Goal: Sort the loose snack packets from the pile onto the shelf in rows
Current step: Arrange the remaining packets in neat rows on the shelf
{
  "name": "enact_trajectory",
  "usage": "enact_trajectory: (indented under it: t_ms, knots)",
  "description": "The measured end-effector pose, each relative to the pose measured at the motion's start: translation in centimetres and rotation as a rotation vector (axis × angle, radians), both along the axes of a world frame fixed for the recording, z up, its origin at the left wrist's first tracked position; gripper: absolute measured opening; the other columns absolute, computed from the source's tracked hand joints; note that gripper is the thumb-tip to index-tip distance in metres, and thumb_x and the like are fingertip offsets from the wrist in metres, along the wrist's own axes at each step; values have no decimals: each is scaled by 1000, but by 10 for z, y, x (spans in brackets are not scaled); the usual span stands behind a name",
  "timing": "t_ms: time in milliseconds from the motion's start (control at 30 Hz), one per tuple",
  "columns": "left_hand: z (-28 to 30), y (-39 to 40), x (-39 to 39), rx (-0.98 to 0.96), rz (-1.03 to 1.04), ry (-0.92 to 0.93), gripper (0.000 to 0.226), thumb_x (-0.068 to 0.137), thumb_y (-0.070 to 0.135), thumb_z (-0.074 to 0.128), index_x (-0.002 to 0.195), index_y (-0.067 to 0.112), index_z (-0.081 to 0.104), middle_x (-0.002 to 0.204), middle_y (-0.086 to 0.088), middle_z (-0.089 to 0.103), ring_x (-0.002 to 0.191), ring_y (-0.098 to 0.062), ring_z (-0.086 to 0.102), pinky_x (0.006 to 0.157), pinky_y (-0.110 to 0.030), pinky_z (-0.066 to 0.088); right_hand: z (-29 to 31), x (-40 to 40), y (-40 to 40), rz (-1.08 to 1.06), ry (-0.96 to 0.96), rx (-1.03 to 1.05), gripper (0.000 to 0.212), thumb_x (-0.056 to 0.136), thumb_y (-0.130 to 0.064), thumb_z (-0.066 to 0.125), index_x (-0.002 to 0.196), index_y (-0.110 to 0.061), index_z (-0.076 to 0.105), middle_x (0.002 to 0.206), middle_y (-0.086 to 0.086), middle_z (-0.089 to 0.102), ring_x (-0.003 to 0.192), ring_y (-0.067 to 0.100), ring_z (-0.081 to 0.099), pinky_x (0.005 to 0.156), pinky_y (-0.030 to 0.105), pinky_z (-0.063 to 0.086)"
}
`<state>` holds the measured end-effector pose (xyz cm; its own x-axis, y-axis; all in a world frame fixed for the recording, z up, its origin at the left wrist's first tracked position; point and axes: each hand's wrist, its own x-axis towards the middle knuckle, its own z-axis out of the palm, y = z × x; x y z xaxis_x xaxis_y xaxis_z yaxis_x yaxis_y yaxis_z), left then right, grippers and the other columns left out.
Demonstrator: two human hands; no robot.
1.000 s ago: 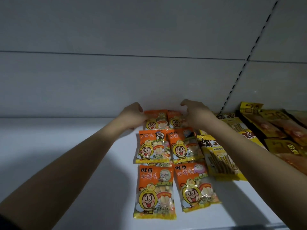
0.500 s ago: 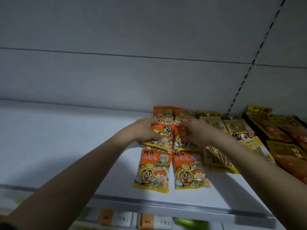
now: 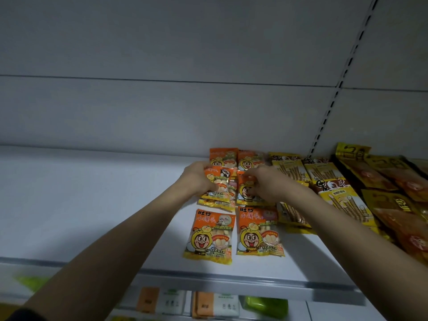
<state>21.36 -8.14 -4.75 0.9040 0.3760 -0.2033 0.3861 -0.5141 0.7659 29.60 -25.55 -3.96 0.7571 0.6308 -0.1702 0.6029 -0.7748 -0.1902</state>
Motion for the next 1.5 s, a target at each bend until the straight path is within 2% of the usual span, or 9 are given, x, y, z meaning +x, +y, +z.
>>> enact_trajectory:
  t_ms: [300,667,833,933,1000,1133,1233,1333,1500]
  knots:
    - [0,5,-7,37,-201,129,75,86,29,78,152,23,42,136,-4,61,112,-22,66,99,-40,54,10,-8,3,-4,23,-25,56,95,-14,64,147,-19,44,147,6,49,132,26,48,100,33,44]
    - [-15,-7,-10,19,-34,-27,63,83,20,82,140,14,56,126,-6,68,104,-20,68,92,-36,56,-2,-8,0,-44,-5,61,54,93,-9,63,144,-18,48,145,9,49,131,28,48,102,37,45]
    - [-24,-8,-13,40,-34,-61,83,83,34,80,154,27,37,137,-10,57,115,-28,64,97,-47,55,-9,-14,0,-79,-63,65,60,93,-3,56,148,-16,37,149,13,38,138,34,33,108,42,37]
    - [-17,-4,-19,169,-69,-84,87,80,52,77,153,40,31,146,-15,40,135,-36,44,109,-52,44,0,-24,-5,-52,-164,142,55,95,-8,56,147,-16,40,148,10,38,136,32,34,107,44,37]
    - [-5,-3,-32,290,-91,-203,70,87,42,75,148,34,43,148,-10,35,139,-31,35,112,-48,39,10,-35,-13,-19,-145,202,48,94,-17,61,140,-20,48,143,6,47,127,27,46,101,41,44]
    - [8,-4,-70,224,-431,-221,24,86,33,77,110,33,70,118,12,57,110,-8,57,92,-32,54,20,-61,-32,135,1,58,43,89,-29,71,130,-25,59,132,-1,57,114,20,55,91,37,49]
    - [-4,-5,-90,261,-605,-36,32,82,35,81,113,34,71,117,14,58,110,-2,54,91,-15,46,7,-76,-37,222,35,-54,48,85,-30,74,131,-29,59,124,-2,56,111,19,53,87,35,48]
    - [-22,-10,-100,438,-606,-47,42,84,41,78,123,34,68,129,12,54,118,-8,43,103,-25,38,-5,-82,-37,222,-12,-31,50,85,-30,73,132,-33,58,125,-1,53,119,23,46,94,39,47]
    - [-34,-22,-105,522,-530,-144,45,89,46,71,131,34,63,135,13,52,118,-4,36,101,-22,32,-8,-86,-35,184,-4,0,55,86,-29,73,137,-27,54,132,2,51,124,24,44,97,39,45]
